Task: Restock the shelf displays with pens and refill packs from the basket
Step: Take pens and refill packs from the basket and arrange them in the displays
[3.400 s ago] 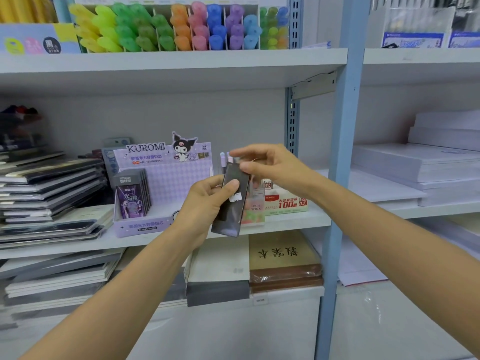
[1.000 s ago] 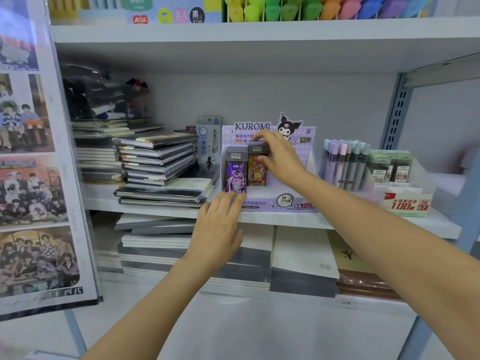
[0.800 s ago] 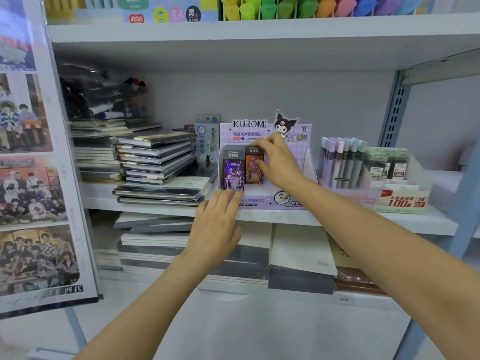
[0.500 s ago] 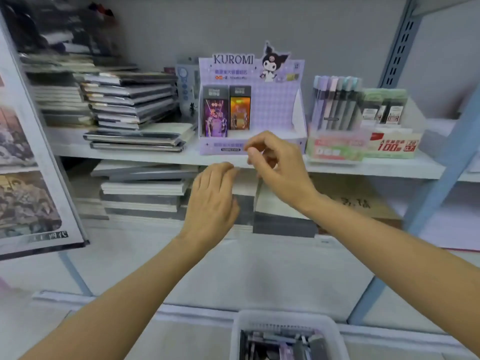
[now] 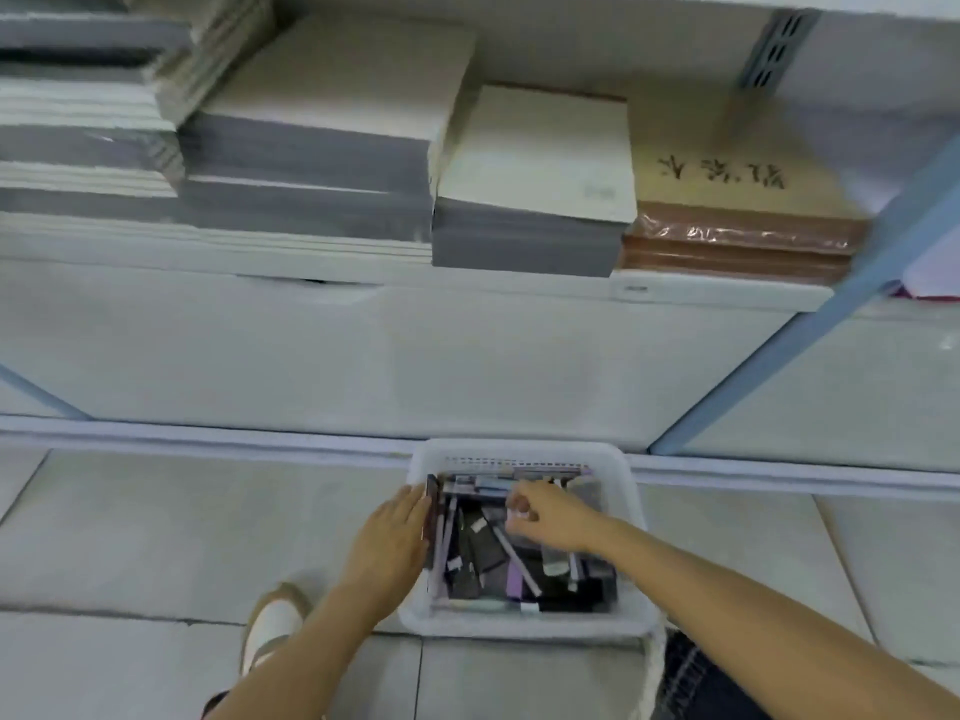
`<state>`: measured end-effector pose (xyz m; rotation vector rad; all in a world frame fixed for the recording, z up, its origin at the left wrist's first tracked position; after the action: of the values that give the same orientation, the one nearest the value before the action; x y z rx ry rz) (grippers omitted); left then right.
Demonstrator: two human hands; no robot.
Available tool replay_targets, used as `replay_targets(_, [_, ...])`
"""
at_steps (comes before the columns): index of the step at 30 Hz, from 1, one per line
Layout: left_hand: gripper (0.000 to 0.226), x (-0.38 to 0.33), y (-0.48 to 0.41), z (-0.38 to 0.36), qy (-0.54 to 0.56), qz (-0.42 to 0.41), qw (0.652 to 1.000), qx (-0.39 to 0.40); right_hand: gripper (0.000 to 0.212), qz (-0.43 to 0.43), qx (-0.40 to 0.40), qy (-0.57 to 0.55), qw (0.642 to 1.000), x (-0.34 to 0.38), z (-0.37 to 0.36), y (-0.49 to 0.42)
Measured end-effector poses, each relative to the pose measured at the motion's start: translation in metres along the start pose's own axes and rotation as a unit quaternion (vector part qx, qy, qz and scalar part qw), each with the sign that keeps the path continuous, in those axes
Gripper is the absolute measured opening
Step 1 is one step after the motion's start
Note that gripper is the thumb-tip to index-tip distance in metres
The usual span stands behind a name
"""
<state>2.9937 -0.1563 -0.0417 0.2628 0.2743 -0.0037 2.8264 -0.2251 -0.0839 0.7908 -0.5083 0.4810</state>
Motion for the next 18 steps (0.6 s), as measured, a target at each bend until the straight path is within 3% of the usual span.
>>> replay_targets(2, [0.063,0.013,0.004,-0.025,0.002,0.020,0.999,0.032,0.052,-0.023,0.017,-0.044,0.999,-0.014,-0.033,-0.005])
replay_targets(4, [0.062,0.015,0.006,-0.032,0.016,0.002,1.000,0.004,0.072,-0.039,0.006,-0.072,0.997,-0.016,-0.056,-0.013])
replay_targets(8, [0.057,0.018,0.004,-0.034,0.027,-0.009,0.999,-0.014,0.095,-0.073,-0.061,-0.052,0.994,-0.008,-0.079,-0.030])
replay_targets(10, [0.057,0.018,0.003,-0.039,0.035,-0.006,0.999,-0.013,0.080,-0.076,-0.083,-0.034,0.993,-0.004,-0.084,-0.036])
replay_targets(13, [0.056,0.022,0.002,-0.046,0.050,-0.002,0.999,-0.011,0.050,-0.060,-0.071,-0.129,0.987,-0.002,-0.090,-0.043])
replay_targets(18, [0.051,0.025,0.001,-0.045,0.063,0.003,0.998,-0.016,0.034,-0.049,-0.059,-0.227,0.971,-0.014,-0.071,-0.038])
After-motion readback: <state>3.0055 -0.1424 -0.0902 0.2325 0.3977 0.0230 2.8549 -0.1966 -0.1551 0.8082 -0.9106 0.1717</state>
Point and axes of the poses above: each hand's wrist, its own y-axis away from the middle knuckle, its own z-axis out of the back of the hand, x = y × z, the point moved 8 cm from there along -y, towards the middle knuckle, and after that the axes turned 8 degrees about z, right-handed, at the moved point
